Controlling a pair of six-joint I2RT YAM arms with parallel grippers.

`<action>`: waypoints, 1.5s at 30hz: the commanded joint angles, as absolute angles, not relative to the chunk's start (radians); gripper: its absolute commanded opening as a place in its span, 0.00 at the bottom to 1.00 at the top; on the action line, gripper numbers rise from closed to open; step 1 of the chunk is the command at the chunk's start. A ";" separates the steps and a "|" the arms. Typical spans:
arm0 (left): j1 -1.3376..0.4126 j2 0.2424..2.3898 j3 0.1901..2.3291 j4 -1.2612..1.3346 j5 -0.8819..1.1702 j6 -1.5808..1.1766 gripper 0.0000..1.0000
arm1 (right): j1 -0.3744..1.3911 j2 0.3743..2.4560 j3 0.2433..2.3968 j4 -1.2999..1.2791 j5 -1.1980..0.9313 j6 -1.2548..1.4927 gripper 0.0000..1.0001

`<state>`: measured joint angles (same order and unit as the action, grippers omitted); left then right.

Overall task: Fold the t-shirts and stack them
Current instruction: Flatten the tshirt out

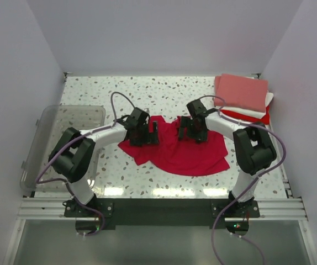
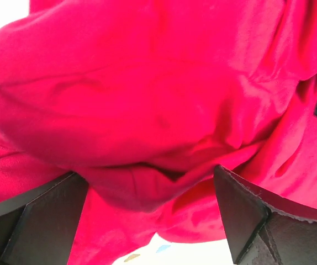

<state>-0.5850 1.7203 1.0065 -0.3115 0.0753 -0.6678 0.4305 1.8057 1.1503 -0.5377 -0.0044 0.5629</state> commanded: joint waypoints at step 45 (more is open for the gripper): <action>-0.476 1.845 1.219 -0.420 -0.301 -0.721 0.86 | 0.255 1.479 1.034 -0.575 -0.187 0.502 0.89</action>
